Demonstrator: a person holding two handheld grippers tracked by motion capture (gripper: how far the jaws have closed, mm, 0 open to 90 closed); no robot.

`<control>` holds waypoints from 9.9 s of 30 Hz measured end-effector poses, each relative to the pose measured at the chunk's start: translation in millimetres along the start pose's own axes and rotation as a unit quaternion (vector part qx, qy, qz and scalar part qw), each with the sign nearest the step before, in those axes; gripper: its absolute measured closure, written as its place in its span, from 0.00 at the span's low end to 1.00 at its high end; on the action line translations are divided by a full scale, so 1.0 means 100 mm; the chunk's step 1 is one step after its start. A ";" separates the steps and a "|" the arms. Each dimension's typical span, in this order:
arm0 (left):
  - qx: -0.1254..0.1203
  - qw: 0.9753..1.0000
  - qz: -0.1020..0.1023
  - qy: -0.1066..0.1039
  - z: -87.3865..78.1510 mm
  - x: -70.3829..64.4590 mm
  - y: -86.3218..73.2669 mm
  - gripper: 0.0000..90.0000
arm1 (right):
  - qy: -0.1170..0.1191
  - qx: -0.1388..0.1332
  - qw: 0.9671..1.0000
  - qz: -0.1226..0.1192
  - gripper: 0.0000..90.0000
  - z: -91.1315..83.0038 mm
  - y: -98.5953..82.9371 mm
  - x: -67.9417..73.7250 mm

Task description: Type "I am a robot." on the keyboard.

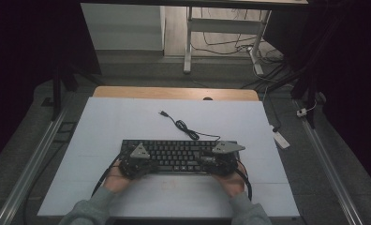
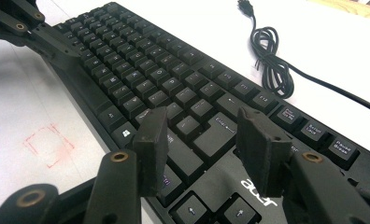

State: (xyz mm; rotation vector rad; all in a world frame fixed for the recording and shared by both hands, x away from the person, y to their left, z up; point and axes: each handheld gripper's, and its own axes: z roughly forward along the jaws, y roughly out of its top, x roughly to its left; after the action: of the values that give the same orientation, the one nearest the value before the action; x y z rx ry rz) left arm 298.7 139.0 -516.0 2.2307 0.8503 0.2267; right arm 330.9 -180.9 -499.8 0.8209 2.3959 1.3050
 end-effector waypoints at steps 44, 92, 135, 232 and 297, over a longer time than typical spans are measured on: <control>-0.065 0.998 -0.013 0.016 -0.22 0.01 0.03 0.73 | 0.002 -0.005 1.000 0.004 0.59 -0.02 -0.01 -0.01; -0.061 0.989 -0.099 0.089 -0.52 0.39 -0.16 0.50 | 0.002 0.001 1.000 0.001 0.59 -0.01 -0.02 -0.01; 0.007 0.989 -0.100 0.113 -0.26 0.51 -0.27 0.99 | 0.000 0.013 1.000 0.001 0.58 0.01 -0.03 0.00; -0.053 0.994 -0.077 0.062 -0.45 0.36 -0.18 0.31 | 0.069 0.004 0.997 -0.025 0.99 0.12 0.22 0.27; -0.051 0.994 -0.074 0.062 -0.44 0.36 -0.19 0.30 | 0.076 0.064 0.994 -0.055 0.99 0.87 0.42 0.58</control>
State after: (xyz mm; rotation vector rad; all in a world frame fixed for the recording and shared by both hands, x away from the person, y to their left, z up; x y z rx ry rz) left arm 299.1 196.9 -500.2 2.0654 1.0421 0.3348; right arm 342.7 -69.2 -511.8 0.6333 2.6253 1.2231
